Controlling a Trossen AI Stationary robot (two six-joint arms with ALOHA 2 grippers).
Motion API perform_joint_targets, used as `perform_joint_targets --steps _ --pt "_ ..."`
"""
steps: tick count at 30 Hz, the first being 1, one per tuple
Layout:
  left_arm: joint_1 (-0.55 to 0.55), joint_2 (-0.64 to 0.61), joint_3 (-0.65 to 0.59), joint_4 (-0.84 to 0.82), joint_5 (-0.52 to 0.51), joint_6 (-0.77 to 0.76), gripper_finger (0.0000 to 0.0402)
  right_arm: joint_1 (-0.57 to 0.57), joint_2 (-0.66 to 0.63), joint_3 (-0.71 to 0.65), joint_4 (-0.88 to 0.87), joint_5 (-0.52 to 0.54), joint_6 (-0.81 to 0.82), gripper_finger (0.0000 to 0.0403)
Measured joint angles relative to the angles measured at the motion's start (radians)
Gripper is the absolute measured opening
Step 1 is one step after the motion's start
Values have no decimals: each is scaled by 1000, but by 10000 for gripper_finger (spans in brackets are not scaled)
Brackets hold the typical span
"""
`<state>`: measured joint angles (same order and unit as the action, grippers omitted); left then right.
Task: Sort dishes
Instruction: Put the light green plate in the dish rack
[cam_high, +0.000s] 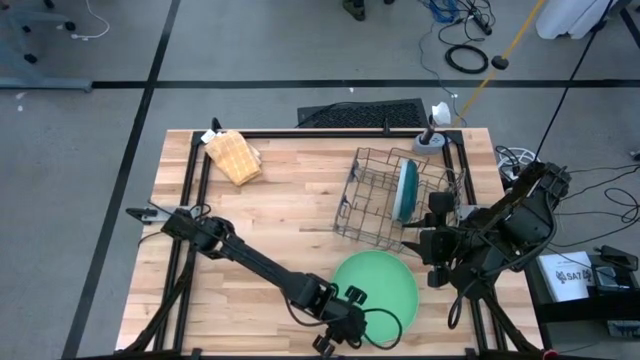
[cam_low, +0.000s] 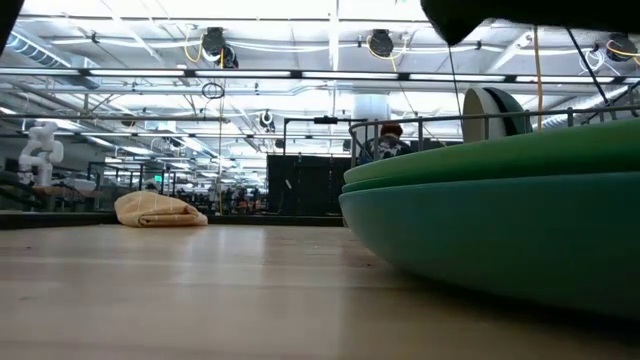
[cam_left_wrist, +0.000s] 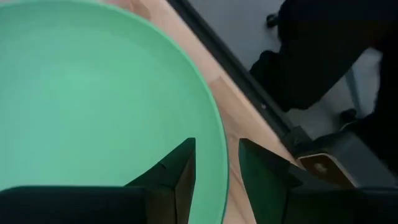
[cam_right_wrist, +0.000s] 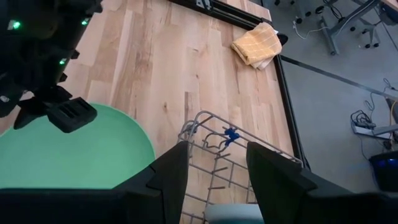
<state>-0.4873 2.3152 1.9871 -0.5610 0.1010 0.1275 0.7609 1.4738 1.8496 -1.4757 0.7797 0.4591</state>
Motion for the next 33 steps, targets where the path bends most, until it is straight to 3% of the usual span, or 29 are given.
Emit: perform_joint_targets --steps 26,33 --pt "-19 76 -3 -20 -54 -16 132 1 0 0 29 -23 -3 155" --pt "-16 75 -3 -20 -32 -4 73 1 0 0 31 -20 -7 155"
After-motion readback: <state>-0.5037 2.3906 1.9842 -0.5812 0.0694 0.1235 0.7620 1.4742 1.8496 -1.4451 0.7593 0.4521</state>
